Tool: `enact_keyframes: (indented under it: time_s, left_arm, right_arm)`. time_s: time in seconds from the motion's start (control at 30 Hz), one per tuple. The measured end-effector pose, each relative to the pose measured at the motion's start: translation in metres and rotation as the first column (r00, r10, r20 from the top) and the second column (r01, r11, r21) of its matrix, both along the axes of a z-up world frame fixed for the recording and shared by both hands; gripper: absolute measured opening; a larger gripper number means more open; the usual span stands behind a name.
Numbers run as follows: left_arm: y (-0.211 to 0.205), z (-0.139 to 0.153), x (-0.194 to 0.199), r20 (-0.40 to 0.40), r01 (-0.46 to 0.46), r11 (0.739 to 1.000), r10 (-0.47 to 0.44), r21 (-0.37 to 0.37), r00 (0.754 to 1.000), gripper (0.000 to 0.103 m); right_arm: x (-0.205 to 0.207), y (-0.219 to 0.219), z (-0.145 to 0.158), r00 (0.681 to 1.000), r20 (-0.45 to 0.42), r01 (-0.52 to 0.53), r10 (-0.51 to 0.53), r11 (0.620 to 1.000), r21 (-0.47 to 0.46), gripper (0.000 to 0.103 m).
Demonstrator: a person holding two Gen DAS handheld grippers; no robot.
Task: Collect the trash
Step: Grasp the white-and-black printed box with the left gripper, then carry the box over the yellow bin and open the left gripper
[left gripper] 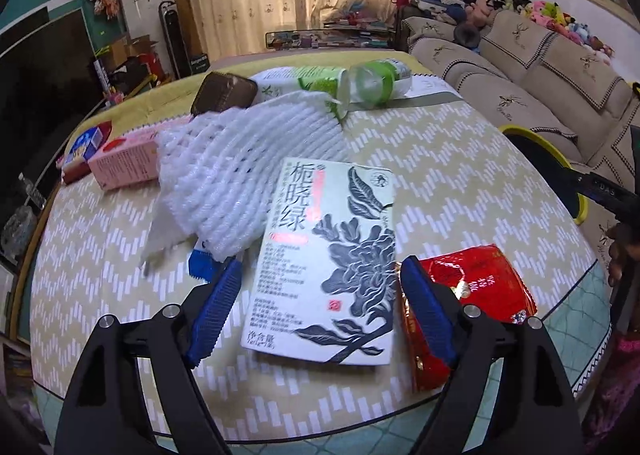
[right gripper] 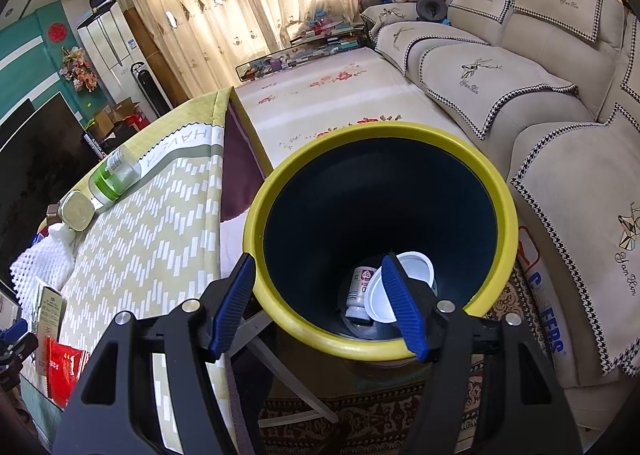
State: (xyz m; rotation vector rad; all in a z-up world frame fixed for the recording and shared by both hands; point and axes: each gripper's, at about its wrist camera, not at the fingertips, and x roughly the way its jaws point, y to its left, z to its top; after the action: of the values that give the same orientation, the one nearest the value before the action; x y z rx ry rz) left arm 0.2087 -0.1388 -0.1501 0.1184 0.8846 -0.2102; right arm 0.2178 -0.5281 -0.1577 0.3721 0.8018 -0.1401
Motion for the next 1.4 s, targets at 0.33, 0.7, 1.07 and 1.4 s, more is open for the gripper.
enact_keyframes:
  time_s: [0.33, 0.7, 1.07, 1.4]
  left_arm:
    - [-0.003, -0.018, 0.011, -0.047, 0.017, 1.0, -0.016, 0.008, 0.999, 0.073]
    - [0.006, 0.009, 0.001, 0.012, -0.002, 0.999, 0.003, -0.047, 1.0, 0.072]
    - [-0.04, 0.064, -0.015, 0.141, 0.112, 0.993, -0.106, -0.031, 0.984, 0.072]
    - [-0.127, 0.075, 0.01, 0.133, 0.29, 0.956, -0.281, -0.05, 0.95, 0.072]
  right_arm:
    - [0.0, 0.003, 0.0, 1.0, -0.001, -0.01, 0.01, 1.0, -0.002, 0.062]
    - [-0.001, 0.002, -0.001, 1.0, -0.002, -0.014, 0.014, 1.0, 0.008, 0.062]
    - [-0.018, -0.002, 0.009, 0.999, 0.032, -0.015, 0.014, 1.0, 0.012, 0.062]
    - [-0.055, -0.029, 0.018, 0.996, 0.066, 0.068, -0.068, 0.998, -0.004, 0.062]
